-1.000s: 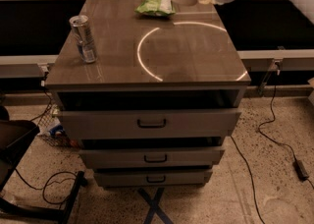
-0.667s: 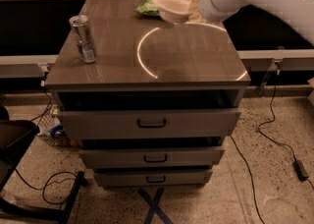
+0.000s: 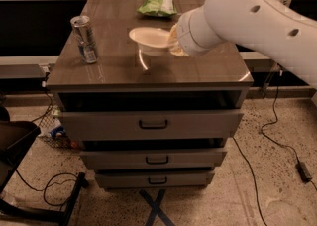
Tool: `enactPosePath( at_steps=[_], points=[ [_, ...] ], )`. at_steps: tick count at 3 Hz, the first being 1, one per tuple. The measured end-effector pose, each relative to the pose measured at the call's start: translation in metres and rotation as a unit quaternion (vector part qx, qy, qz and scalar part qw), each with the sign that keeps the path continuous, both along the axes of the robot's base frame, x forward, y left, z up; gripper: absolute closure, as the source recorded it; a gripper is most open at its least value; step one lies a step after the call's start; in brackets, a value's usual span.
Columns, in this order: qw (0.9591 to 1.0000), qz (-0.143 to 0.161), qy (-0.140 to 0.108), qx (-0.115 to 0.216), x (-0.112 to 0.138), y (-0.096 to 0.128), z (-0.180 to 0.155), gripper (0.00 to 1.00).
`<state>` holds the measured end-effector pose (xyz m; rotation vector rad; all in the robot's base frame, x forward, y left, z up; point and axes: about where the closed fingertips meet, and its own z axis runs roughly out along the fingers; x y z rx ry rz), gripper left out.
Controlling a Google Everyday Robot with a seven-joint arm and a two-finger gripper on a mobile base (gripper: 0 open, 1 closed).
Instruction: Move paper bowl near redbull can
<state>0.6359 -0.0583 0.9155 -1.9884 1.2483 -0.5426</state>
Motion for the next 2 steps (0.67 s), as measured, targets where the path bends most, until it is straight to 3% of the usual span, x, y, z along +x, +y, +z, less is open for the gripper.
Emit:
enactPosePath(
  at_steps=[2],
  points=[
    [0.9986,0.045,0.020,-0.020,-0.007,0.023,-0.047,1.00]
  ],
)
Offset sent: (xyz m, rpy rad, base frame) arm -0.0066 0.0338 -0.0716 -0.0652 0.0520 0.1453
